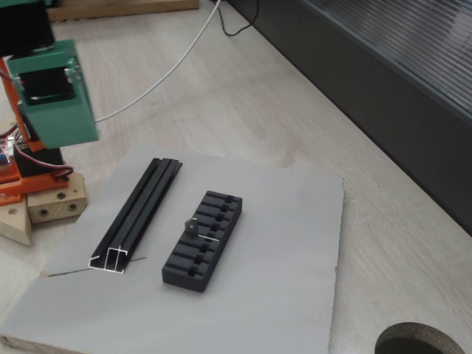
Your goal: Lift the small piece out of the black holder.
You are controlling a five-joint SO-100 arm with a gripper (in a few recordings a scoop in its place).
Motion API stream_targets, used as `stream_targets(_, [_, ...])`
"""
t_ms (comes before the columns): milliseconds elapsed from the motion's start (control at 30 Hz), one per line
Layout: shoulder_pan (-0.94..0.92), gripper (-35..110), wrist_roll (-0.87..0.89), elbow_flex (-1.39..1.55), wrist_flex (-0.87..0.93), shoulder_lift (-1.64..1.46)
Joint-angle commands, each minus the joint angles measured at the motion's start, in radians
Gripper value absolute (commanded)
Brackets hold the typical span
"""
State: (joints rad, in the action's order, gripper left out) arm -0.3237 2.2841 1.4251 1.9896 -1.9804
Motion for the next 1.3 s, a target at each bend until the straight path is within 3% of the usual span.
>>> stream_targets(0, [0.107,9,0.218,-0.003,0.017,0.029])
stream_targets(200, [0.256,9,0.538,-0.008,0.017,0.117])
stream_targets(500, [0.282,9,0.930,-0.015,0.017,0.137])
stream_targets(667, [0.313,9,0.963,-0.017,-0.018,0.138])
stream_targets(1000, [0.314,10,0.954,-0.002,-0.287,0.146])
stream_targets(1267, [0.318,10,0.950,-0.002,-0.295,0.224])
